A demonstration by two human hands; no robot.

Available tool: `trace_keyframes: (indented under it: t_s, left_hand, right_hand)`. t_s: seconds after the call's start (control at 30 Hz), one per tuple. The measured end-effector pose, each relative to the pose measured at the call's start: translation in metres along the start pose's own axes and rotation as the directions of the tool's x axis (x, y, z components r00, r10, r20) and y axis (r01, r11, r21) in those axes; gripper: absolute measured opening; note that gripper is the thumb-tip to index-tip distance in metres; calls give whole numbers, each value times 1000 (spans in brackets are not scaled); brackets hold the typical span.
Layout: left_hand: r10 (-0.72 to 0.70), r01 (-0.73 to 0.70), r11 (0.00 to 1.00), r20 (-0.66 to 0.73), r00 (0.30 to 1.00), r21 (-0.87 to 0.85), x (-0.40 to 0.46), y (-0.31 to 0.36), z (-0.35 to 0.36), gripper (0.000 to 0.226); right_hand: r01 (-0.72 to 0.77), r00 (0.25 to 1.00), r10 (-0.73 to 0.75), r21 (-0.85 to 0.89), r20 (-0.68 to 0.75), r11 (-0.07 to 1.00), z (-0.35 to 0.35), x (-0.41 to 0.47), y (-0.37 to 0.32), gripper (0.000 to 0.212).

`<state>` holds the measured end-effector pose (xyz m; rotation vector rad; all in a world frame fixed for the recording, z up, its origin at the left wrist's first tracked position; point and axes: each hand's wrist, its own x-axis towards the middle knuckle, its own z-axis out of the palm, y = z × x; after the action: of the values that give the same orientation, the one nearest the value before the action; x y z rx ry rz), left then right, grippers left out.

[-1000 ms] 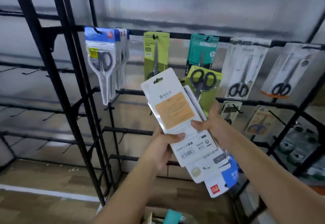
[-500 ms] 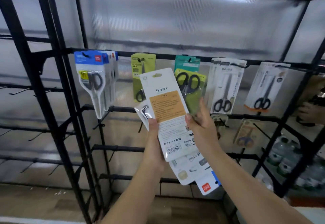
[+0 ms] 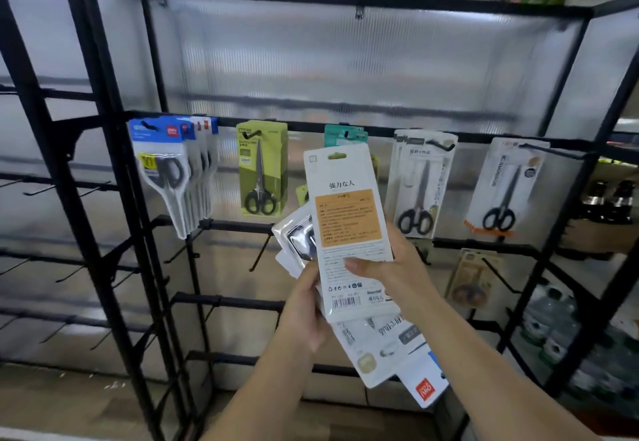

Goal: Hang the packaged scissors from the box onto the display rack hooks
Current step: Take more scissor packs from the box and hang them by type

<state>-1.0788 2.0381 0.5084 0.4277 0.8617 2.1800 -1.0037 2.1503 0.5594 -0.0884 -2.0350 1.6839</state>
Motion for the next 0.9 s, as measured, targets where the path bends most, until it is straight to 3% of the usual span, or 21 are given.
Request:
trace_keyframes:
  t_s: [0.23,0.4,0.57,0.67,0.77,0.83,0.9]
  left_hand:
    - [8,-6,998,-23,1000,70,13,3,15,27]
    - [25,-22,995,-28,999,101,16,3,17,35]
    - [41,-32,997,-138,990,64,16,1,8,59]
    - [88,-77,995,-200,976,59,19,7,3,51]
    - [117,-94,991,-271,955,95,19,11,4,53]
    - [126,-98,989,-295,947,108,19,10,8,62]
    - [128,-95,988,-298,946,122,19,8,14,63]
  right_hand:
    - [49,998,-41,153,-52,987,-16,10,-12,44]
    - [6,993,21,227,-115,974,-14,10,-9,40]
    - [47,969,31,306,-246,951,-18,2,-6,43]
    - [150,948,-46,313,-316,938,-23,-3,-12,46]
    - [234,924,-193,90,-329,968,-23,-5,-19,67]
    - [237,932,-263,-131,-250,963,-17,-7,-21,80]
    - [192,963,-243,-338,-116,922,-9,-7,-17,85]
